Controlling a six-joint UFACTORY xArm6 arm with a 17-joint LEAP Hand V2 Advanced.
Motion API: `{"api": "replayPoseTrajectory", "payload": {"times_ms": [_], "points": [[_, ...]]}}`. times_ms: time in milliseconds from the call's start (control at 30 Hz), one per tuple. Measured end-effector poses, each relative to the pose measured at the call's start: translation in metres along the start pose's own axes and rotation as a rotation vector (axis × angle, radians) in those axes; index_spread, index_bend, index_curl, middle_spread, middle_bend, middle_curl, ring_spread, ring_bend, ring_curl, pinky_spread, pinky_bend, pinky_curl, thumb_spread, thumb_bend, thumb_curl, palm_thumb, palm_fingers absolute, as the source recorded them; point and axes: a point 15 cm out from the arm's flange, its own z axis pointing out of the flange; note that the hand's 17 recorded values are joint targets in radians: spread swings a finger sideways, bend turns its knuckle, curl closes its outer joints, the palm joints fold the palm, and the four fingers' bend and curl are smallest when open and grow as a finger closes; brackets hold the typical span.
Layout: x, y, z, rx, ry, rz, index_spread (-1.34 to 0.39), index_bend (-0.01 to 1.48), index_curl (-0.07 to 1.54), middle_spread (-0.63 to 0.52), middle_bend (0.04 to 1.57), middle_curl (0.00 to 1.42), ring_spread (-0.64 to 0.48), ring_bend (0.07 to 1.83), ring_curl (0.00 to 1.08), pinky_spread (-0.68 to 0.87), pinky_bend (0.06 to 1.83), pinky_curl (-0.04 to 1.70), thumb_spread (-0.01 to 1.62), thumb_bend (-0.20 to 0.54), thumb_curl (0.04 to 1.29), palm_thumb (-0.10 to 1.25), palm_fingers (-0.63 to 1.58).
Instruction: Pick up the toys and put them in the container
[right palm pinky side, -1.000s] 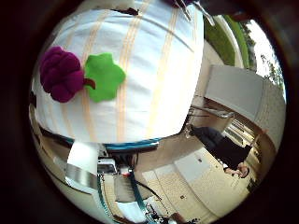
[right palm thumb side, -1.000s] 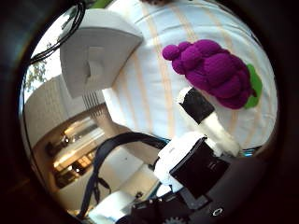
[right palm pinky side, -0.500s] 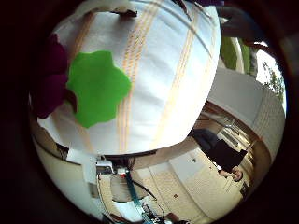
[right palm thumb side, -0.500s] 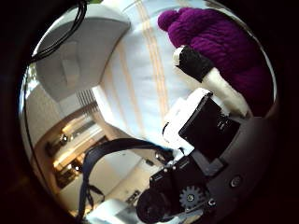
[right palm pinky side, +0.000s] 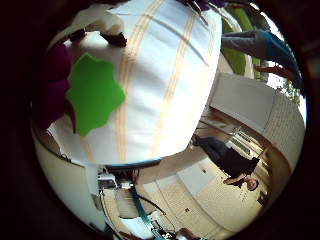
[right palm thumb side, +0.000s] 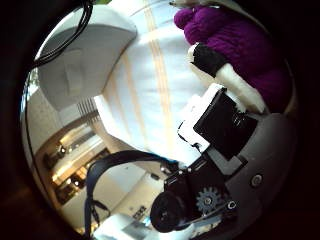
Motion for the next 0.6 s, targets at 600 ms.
{"api": "replayPoseTrajectory", "payload": {"times_ms": [600], "points": [[-0.028,0.055,-0.178,0.137,0.017,-0.064,-0.92,0.79,-0.02,-0.26,1.1,1.07,-0.11,1.41,0.83,0.19,1.42,0.8,1.17,-0.016,0.6,0.97,0.87]]}}
